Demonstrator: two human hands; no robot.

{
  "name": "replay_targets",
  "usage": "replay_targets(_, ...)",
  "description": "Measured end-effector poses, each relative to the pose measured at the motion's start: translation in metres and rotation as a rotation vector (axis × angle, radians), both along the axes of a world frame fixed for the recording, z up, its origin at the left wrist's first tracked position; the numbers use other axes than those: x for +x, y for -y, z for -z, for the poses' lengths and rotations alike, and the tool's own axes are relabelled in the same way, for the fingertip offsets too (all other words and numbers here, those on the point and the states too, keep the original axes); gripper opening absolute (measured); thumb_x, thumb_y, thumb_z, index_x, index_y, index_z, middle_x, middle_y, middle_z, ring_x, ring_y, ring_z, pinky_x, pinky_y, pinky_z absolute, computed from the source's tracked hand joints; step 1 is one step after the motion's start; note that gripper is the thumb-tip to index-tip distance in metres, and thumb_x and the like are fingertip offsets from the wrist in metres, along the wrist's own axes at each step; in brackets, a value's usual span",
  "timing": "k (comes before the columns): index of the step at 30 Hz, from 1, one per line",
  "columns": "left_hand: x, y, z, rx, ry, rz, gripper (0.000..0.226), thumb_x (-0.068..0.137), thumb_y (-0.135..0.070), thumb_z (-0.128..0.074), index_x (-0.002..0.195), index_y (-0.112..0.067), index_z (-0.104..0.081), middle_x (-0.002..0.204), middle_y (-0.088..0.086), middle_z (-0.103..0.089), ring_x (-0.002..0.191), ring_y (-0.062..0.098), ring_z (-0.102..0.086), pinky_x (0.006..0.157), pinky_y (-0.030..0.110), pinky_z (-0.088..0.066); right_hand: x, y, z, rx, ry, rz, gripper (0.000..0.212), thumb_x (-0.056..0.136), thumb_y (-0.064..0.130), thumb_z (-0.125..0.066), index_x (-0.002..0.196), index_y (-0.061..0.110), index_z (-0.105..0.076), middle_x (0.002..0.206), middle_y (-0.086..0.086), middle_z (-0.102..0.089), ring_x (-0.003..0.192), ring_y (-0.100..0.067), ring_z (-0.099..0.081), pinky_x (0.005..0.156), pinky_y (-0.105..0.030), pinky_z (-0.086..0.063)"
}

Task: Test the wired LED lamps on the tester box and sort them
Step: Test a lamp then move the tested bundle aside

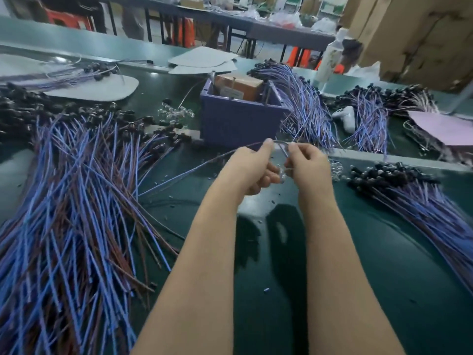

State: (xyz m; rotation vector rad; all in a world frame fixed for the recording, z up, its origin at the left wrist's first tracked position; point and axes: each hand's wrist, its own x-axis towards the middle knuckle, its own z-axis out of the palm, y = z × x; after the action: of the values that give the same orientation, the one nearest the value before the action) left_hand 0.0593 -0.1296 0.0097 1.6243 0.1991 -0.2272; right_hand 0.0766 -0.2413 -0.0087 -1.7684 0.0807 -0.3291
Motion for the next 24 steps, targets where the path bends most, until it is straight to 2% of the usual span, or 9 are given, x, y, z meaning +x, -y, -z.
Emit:
replay_targets(2, 0.002, 0.017, 0.007, -0.084, -0.010, -0.048, 0.043, 0.099, -0.046, -0.036, 0.080, -0.011, -0.055, 0.062, 0.001, -0.067, 0.041, 0.005, -0.051, 0.038, 0.014, -0.039, -0.004, 0.018, 0.004, 0.060, -0.080, 0.024, 0.023, 0.093, 0.017, -0.052, 0.071, 0.020, -0.057, 0.060, 0.005, -0.048, 0.055, -0.007, -0.046, 0.054, -0.020, -0.042)
replay_targets(5, 0.006, 0.031, 0.013, -0.443, 0.065, -0.234, 0.024, 0.102, -0.029, -0.038, 0.091, -0.013, -0.052, 0.088, 0.001, -0.061, 0.059, 0.008, -0.053, 0.046, 0.015, -0.048, -0.010, 0.041, 0.012, 0.038, -0.186, 0.067, 0.022, 0.087, 0.015, -0.053, 0.065, 0.017, -0.056, 0.057, 0.003, -0.047, 0.049, -0.007, -0.045, 0.051, -0.019, -0.039)
replay_targets(9, 0.008, 0.028, 0.025, -0.654, 0.220, -0.443, 0.024, 0.103, -0.019, -0.036, 0.087, -0.017, -0.054, 0.080, -0.005, -0.065, 0.048, -0.002, -0.051, 0.052, 0.014, -0.046, -0.014, 0.071, 0.019, -0.168, -0.219, 0.292, 0.026, 0.085, 0.019, -0.052, 0.060, 0.014, -0.050, 0.059, -0.003, -0.045, 0.066, -0.021, -0.044, 0.063, -0.027, -0.034)
replay_targets(12, 0.009, 0.024, 0.034, -0.641, 0.287, -0.516, 0.025, 0.103, -0.019, -0.035, 0.086, -0.016, -0.053, 0.080, -0.004, -0.067, 0.047, -0.003, -0.052, 0.057, 0.015, -0.047, -0.018, 0.084, 0.018, -0.399, -0.250, 0.476, 0.014, 0.088, 0.020, -0.050, 0.085, 0.014, -0.062, 0.088, -0.008, -0.061, 0.093, -0.030, -0.054, 0.085, -0.035, -0.043)
replay_targets(14, 0.010, 0.029, 0.038, -0.614, 0.299, -0.514, 0.026, 0.104, -0.019, -0.034, 0.086, -0.014, -0.053, 0.077, -0.003, -0.069, 0.047, -0.002, -0.054, 0.057, 0.014, -0.049, -0.020, 0.078, 0.016, -0.542, -0.216, 0.574, 0.022, 0.089, 0.018, -0.049, 0.105, 0.015, -0.064, 0.112, -0.012, -0.061, 0.113, -0.032, -0.050, 0.099, -0.040, -0.038)
replay_targets(16, 0.011, 0.037, 0.041, -0.619, 0.274, -0.462, 0.028, 0.104, -0.018, -0.034, 0.085, -0.012, -0.054, 0.067, -0.005, -0.070, 0.046, -0.001, -0.055, 0.054, 0.013, -0.050, -0.018, 0.059, 0.014, -0.608, -0.009, 0.497, 0.026, 0.091, 0.016, -0.048, 0.112, 0.011, -0.064, 0.117, -0.013, -0.061, 0.114, -0.030, -0.050, 0.098, -0.034, -0.035)
replay_targets(18, 0.011, 0.045, 0.043, -0.606, 0.252, -0.386, 0.029, 0.103, -0.016, -0.036, 0.083, -0.011, -0.056, 0.062, -0.006, -0.069, 0.046, 0.000, -0.056, 0.052, 0.013, -0.049, -0.015, 0.033, 0.014, -0.536, 0.133, 0.227, 0.026, 0.094, 0.015, -0.047, 0.113, 0.007, -0.063, 0.114, -0.012, -0.064, 0.109, -0.026, -0.054, 0.093, -0.028, -0.034)
replay_targets(21, 0.012, 0.045, 0.046, -0.498, 0.275, -0.380, 0.029, 0.102, -0.016, -0.040, 0.090, -0.006, -0.064, 0.072, -0.004, -0.067, 0.046, -0.002, -0.054, 0.052, 0.013, -0.046, -0.011, 0.003, 0.022, -0.479, 0.055, -0.054, 0.022, 0.097, 0.020, -0.047, 0.110, 0.010, -0.061, 0.103, -0.007, -0.067, 0.096, -0.022, -0.059, 0.078, -0.024, -0.038)
replay_targets(24, 0.016, 0.032, 0.051, -0.402, 0.310, -0.515, 0.027, 0.102, -0.022, -0.041, 0.095, -0.009, -0.064, 0.082, -0.004, -0.064, 0.050, -0.002, -0.044, 0.056, 0.016, -0.038, -0.008, 0.006, 0.032, -0.560, -0.002, -0.078, 0.028, 0.099, 0.028, -0.045, 0.098, 0.008, -0.065, 0.093, -0.010, -0.068, 0.088, -0.027, -0.058, 0.073, -0.032, -0.038)
